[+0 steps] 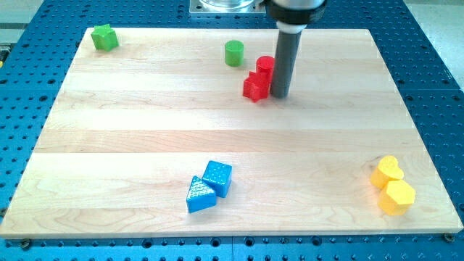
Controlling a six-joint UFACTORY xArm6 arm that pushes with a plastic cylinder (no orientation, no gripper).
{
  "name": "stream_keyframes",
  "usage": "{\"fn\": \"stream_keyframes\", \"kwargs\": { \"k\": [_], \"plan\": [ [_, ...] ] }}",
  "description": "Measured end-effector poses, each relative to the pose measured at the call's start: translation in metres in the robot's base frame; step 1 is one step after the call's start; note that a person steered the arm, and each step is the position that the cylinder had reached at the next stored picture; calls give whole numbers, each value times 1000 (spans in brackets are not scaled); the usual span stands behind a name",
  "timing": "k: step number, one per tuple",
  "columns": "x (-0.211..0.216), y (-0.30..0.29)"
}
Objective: Move the green circle towards the left of the red star
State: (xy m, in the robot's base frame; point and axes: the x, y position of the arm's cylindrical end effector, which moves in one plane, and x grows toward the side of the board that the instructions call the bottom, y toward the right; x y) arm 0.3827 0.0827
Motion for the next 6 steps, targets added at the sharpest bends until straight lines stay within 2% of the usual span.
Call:
{"fn": "stream_keyframes", "kwargs": {
  "k": [1,2,3,4,5,6],
  "plan": [
    [-85,41],
    [-127,18],
    [-129,-35],
    [-140,-61],
    [-82,-62],
    [-93,-62]
  ]
}}
